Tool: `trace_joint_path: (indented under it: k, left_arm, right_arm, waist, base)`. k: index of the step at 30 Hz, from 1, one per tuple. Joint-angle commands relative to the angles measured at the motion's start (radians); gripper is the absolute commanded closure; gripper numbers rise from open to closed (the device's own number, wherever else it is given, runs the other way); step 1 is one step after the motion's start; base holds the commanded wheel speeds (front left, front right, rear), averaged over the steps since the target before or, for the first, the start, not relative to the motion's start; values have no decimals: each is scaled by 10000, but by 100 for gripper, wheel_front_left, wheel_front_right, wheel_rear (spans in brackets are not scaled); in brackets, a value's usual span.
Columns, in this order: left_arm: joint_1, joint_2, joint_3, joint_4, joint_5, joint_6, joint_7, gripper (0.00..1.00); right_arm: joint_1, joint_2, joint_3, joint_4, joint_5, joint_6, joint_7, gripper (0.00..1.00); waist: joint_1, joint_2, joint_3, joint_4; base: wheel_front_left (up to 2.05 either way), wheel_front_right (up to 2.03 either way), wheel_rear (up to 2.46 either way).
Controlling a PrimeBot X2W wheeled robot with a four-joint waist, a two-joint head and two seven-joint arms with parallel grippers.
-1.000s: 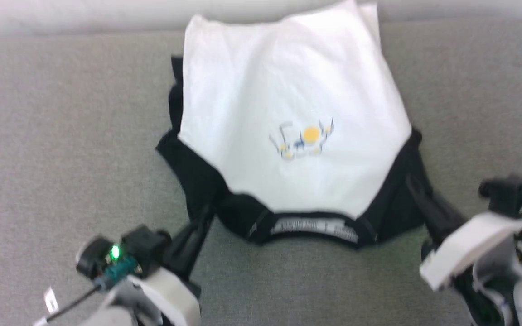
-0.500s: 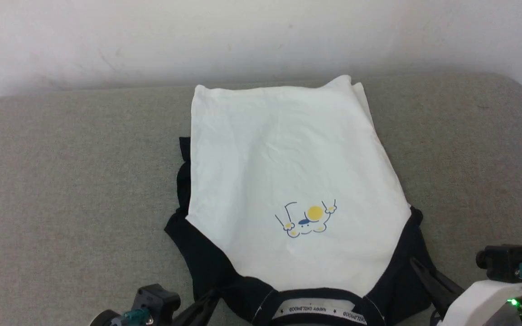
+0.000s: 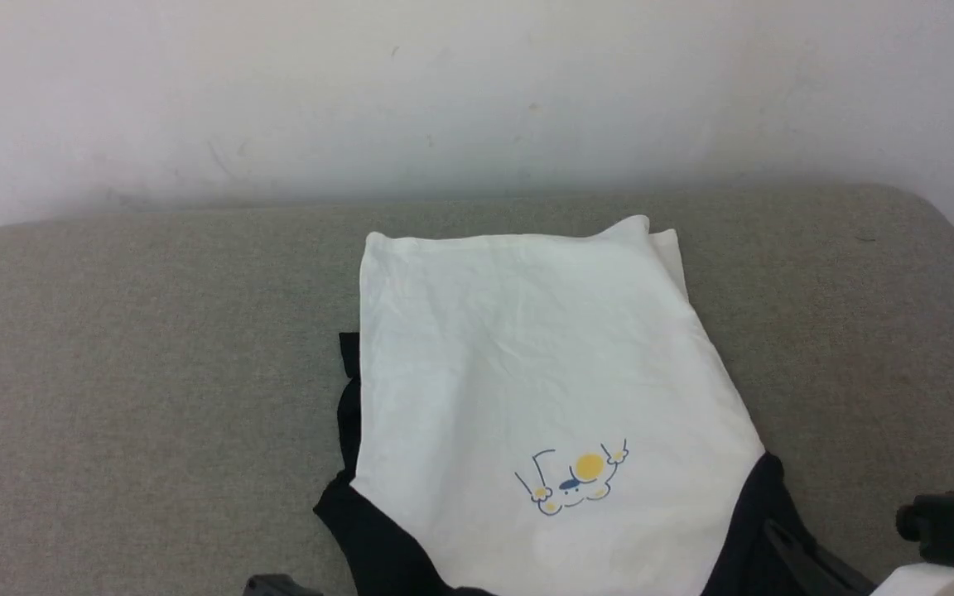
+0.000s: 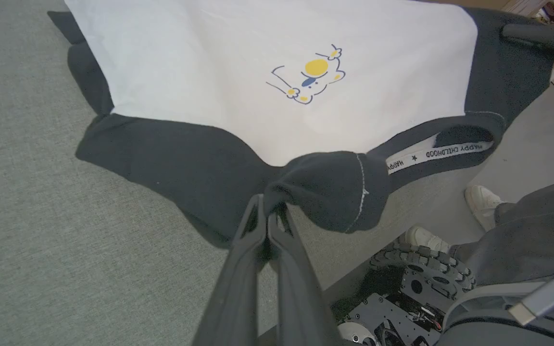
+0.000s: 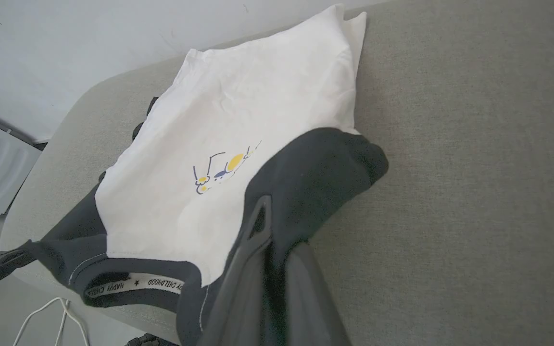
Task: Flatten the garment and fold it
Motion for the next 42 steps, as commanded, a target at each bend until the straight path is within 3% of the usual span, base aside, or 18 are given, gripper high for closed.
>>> trace_joint_path:
  k: [1,10,25,42]
  left_arm:
    - [165,73,-70,-61,-111,68,79,100]
    - [192,-66,-268,414,-206,-82,257,100]
    - [-141,-987,-462,2311,-353,-973,-59,100]
    - [-36,-801,-277,1946,-393,-858,-340,100]
  right_arm:
    - [263,63,-14,-63,18,-6,129,100]
    - [637,175,138,431,-26,-6,117,100]
    - [147,-189,745,2060,-391,-6,-871,100]
    - [102,-254,773,1811,-321,-6,-1085,100]
  waist:
    - [1,0,-21,-17]
    - [1,0,199,-26]
    - [1,0,603,47]
    - [1,0,393,-53]
  base:
    - [0,0,0]
    - [0,0,0]
    - [0,0,0]
    - [0,0,0]
